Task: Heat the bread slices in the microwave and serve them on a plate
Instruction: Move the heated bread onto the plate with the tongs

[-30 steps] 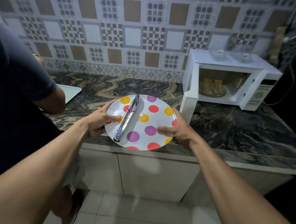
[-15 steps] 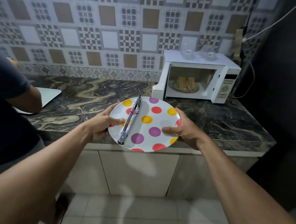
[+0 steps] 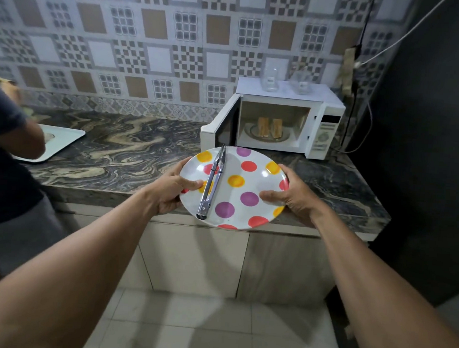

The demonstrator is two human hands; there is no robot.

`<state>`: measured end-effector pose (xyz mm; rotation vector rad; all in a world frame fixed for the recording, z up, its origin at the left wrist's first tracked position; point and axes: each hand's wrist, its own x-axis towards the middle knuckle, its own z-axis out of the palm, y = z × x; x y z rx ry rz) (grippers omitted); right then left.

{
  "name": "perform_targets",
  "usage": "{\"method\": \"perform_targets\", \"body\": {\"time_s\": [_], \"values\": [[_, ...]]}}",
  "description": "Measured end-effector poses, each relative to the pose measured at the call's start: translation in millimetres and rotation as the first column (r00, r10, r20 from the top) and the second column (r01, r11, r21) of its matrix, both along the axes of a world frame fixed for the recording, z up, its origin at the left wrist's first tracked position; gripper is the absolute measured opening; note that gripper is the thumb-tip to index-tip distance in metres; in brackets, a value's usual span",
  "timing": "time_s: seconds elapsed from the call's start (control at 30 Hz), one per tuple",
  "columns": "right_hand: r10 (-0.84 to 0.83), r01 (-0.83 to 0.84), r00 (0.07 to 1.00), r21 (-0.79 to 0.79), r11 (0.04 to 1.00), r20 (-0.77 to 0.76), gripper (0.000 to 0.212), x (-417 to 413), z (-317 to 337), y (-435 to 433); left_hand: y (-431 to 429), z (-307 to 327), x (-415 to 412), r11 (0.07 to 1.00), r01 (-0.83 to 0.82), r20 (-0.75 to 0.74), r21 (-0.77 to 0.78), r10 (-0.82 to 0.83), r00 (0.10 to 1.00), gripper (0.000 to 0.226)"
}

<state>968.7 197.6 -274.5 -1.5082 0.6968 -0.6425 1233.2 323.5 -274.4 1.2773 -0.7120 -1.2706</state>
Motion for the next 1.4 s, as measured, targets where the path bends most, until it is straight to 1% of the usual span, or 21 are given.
{"method": "perform_targets", "body": {"time_s": [0.1, 0.2, 0.3, 0.37, 0.43, 0.6, 0.73, 0.87, 0.97, 1.1, 1.17, 1.23, 1.33, 1.4], "values": [[0.006, -0.006, 1.000, 0.001, 1.000, 0.000, 0.057, -20.1, 1.7, -7.5, -7.6, -1.0, -20.5, 1.000, -0.012, 0.001, -0.002, 0.012, 1.000, 0.060], [-0.001, 0.001, 1.000, 0.011, 1.000, -0.002, 0.054, -39.5, 3.1, -16.0, -17.5, -1.0, -38.2, 1.000, -0.007, -0.016, 0.003, 0.007, 1.000, 0.065], [0.003, -0.003, 1.000, 0.008, 1.000, -0.019, 0.057, -57.6, 2.7, -24.7, -28.9, 1.2, -53.1, 1.000, 0.006, -0.024, 0.008, -0.006, 1.000, 0.069], [-0.010, 0.010, 0.999, 0.014, 1.000, -0.036, 0.051, -69.1, 1.9, -30.8, -36.8, 1.9, -61.4, 1.000, 0.023, -0.038, 0.018, -0.023, 0.999, 0.069], [-0.023, 0.024, 0.998, 0.023, 0.999, -0.055, 0.050, -78.4, 1.1, -37.7, -45.1, 2.0, -69.7, 0.999, 0.044, -0.040, 0.023, -0.043, 0.998, 0.067], [-0.038, 0.043, 0.995, 0.052, 0.998, -0.093, 0.071, -91.4, -7.7, -66.4, -73.1, -3.6, -83.4, 0.997, 0.067, -0.049, 0.038, -0.065, 0.997, 0.070], [-0.064, 0.069, 0.990, 0.036, 0.997, -0.124, 0.085, -91.9, -14.5, -95.3, -105.1, -13.5, -83.8, 0.997, 0.070, -0.037, 0.040, -0.069, 0.997, 0.068], [-0.095, 0.108, 0.981, 0.070, 0.992, -0.167, 0.108, -85.3, -28.5, -132.8, -143.2, -27.3, -73.7, 0.994, 0.073, -0.049, 0.075, -0.070, 0.996, 0.074], [-0.108, 0.122, 0.976, 0.068, 0.990, -0.188, 0.116, -80.6, -36.6, -156.9, -170.6, -36.8, -67.9, 0.996, 0.071, -0.072, 0.062, -0.066, 0.995, 0.074], [-0.138, 0.157, 0.972, 0.085, 0.984, -0.189, 0.114, -74.8, -51.1, -189.3, -206.6, -49.9, -61.6, 0.996, 0.079, -0.100, 0.035, -0.075, 0.992, 0.070], [-0.136, 0.156, 0.973, 0.094, 0.983, -0.187, 0.115, -69.4, -60.8, -205.9, -223.7, -58.1, -55.2, 0.995, 0.090, -0.050, 0.031, -0.088, 0.995, 0.070], [-0.147, 0.167, 0.972, 0.098, 0.981, -0.185, 0.113, -64.8, -72.2, -220.2, -240.0, -67.2, -48.5, 0.994, 0.096, -0.007, 0.058, -0.096, 0.995, 0.067], [-0.159, 0.178, 0.972, 0.100, 0.979, -0.173, 0.105, -59.5, -91.7, -241.7, -263.5, -83.5, -40.2, 0.985, 0.113, -0.004, 0.129, -0.114, 0.994, 0.053], [-0.157, 0.178, 0.972, 0.115, 0.977, -0.175, 0.096, -57.8, -103.1, -256.6, -278.5, -94.8, -39.2, 0.982, 0.140, 0.012, 0.125, -0.142, 0.990, 0.050]]}}
